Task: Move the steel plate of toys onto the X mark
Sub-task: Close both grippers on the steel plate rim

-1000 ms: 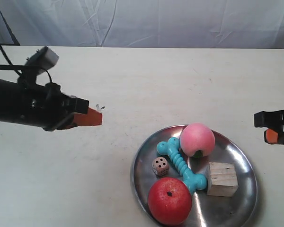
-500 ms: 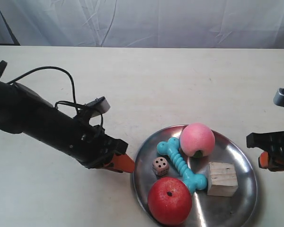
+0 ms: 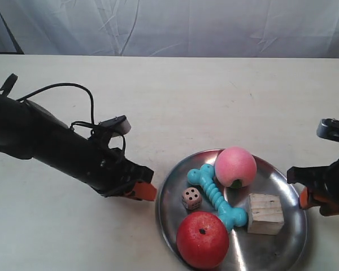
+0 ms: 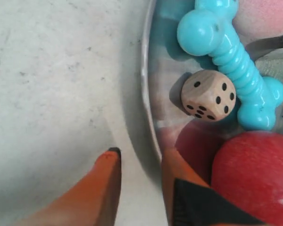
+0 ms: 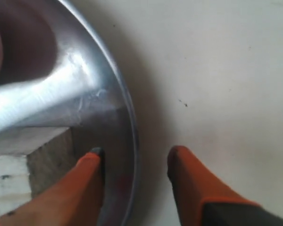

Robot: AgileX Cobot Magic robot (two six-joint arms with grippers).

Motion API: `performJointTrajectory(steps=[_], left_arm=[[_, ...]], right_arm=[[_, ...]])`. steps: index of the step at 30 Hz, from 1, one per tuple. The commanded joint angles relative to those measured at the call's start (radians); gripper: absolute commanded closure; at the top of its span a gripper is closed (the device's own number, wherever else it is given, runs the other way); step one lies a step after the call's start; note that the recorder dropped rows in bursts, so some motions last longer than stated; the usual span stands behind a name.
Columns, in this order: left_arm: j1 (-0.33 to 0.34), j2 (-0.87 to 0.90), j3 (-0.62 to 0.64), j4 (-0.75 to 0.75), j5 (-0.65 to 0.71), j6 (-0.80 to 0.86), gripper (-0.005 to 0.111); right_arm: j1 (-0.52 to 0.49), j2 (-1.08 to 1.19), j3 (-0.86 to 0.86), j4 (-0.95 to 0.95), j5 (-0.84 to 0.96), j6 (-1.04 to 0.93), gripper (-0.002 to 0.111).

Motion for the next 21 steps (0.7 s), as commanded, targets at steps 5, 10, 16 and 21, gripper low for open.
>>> performJointTrajectory(steps=[5, 10, 16, 21], left_arm=[[-0.005, 0.050, -0.050, -0.051, 0.014, 0.005, 0.076], [-0.005, 0.094, -0.081, -0.048, 0.051, 0.005, 0.076], [-0.005, 0.161, -0.081, -0.051, 0.072, 0.005, 0.076], [-0.005, 0.162, -0.097, -0.085, 0.107, 0.005, 0.076]], right_arm=[[-0.002, 0.125, 0.002, 0.018, -0.057, 0.010, 0.066], [-0.002, 0.167, 0.004, 0.037, -0.075, 0.010, 0.066], [-0.002, 0.167, 0.007, 0.048, -0.101, 0.010, 0.066], [-0.002, 0.167, 0.007, 0.058, -0.105, 0.010, 0.066]])
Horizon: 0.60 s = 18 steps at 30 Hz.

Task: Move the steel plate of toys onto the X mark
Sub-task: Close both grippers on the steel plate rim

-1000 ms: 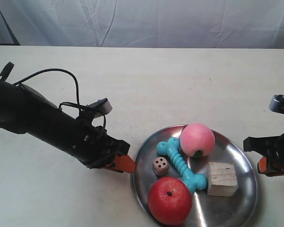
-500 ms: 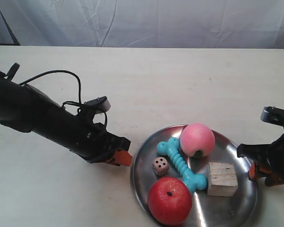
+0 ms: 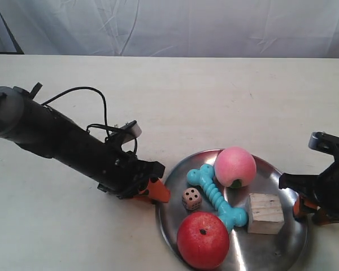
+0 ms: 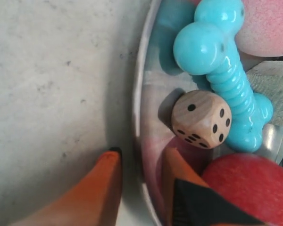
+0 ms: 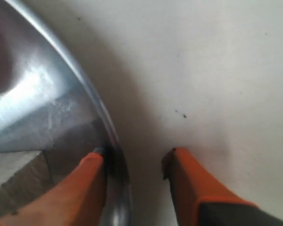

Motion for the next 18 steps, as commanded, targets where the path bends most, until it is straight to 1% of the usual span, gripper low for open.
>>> performJointTrajectory(steps=[1, 6, 10, 12, 15, 17, 18], left_arm=[[-0.008, 0.011, -0.012, -0.003, 0.004, 0.005, 0.076], [-0.044, 0.011, -0.018, -0.026, 0.004, 0.005, 0.076], [-0.066, 0.011, -0.030, -0.022, 0.003, 0.005, 0.080], [-0.070, 0.011, -0.035, -0.022, 0.003, 0.005, 0.086], [-0.070, 0.011, -0.035, -0.019, -0.001, 0.005, 0.097], [-0.070, 0.011, -0.035, -0.018, -0.001, 0.005, 0.105], [-0.070, 0.011, -0.035, -0.018, -0.001, 0.005, 0.107]], right_arm=[[-0.002, 0.002, 0.003, 0.017, -0.012, -0.013, 0.066], [-0.002, 0.002, 0.003, 0.175, 0.009, -0.165, 0.066], [-0.002, 0.011, 0.003, 0.186, 0.013, -0.177, 0.068], [-0.002, 0.022, 0.003, 0.186, 0.013, -0.179, 0.077], [-0.002, 0.045, 0.003, 0.186, 0.014, -0.195, 0.096], [-0.002, 0.059, 0.003, 0.221, 0.017, -0.233, 0.108], [-0.002, 0.063, 0.003, 0.242, 0.017, -0.253, 0.109]])
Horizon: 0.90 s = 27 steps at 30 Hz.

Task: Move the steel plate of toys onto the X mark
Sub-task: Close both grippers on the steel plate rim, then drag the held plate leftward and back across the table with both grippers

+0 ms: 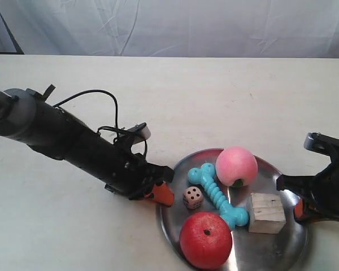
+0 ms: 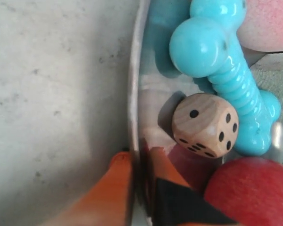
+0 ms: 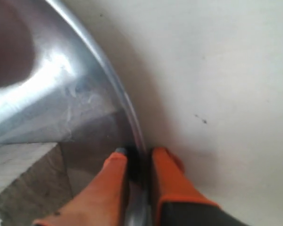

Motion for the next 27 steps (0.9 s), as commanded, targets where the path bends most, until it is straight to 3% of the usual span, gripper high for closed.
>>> performJointTrajectory(steps=[1, 6, 14, 27], left_arm=[[-0.013, 0.000, -0.009, -0.010, 0.036, 0.007, 0.107], [-0.009, 0.000, -0.014, -0.002, 0.036, 0.005, 0.107], [0.021, 0.000, -0.143, 0.244, 0.057, -0.238, 0.107], [0.098, -0.002, -0.310, 0.423, 0.137, -0.427, 0.107]], right_arm=[[0.003, 0.034, 0.003, 0.114, 0.009, -0.076, 0.109], [0.003, 0.034, 0.003, 0.219, 0.031, -0.182, 0.109], [0.003, 0.034, -0.082, 0.218, 0.105, -0.183, 0.109], [0.020, 0.088, -0.281, 0.259, 0.221, -0.177, 0.109]])
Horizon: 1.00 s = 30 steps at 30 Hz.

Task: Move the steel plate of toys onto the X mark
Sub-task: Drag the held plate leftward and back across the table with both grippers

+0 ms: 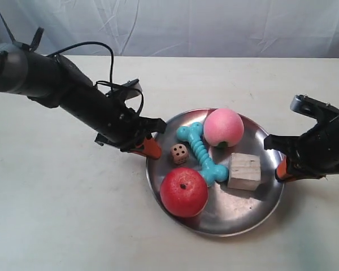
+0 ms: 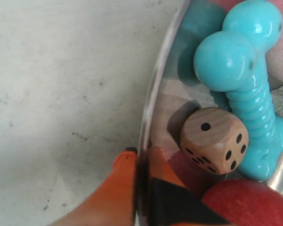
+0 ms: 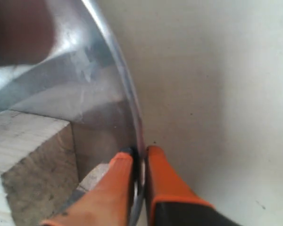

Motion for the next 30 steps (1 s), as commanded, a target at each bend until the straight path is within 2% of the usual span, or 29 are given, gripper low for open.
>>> performJointTrajectory(steps=[1, 6, 17, 21, 24, 27, 30], left_arm=[[0.009, -0.003, -0.038, 0.031, 0.110, -0.058, 0.107], [0.098, -0.007, -0.042, 0.061, 0.159, -0.060, 0.107], [0.392, -0.044, -0.040, 0.069, 0.130, -0.058, 0.107], [0.445, -0.044, -0.036, 0.083, 0.107, -0.051, 0.107], [0.466, -0.044, -0.036, 0.158, 0.045, -0.051, 0.107], [0.466, -0.044, -0.036, 0.244, -0.017, -0.052, 0.107], [0.466, -0.042, -0.036, 0.248, -0.029, -0.052, 0.107]], right_arm=[[0.046, 0.052, -0.078, 0.117, 0.079, 0.006, 0.109], [0.153, 0.140, -0.173, 0.155, 0.079, 0.010, 0.109], [0.331, 0.357, -0.523, 0.158, 0.107, 0.110, 0.109], [0.383, 0.443, -0.658, 0.158, 0.130, 0.135, 0.109], [0.421, 0.501, -0.732, 0.156, 0.128, 0.139, 0.109], [0.443, 0.546, -0.780, 0.154, 0.112, 0.141, 0.109], [0.451, 0.581, -0.801, 0.154, 0.112, 0.159, 0.109]])
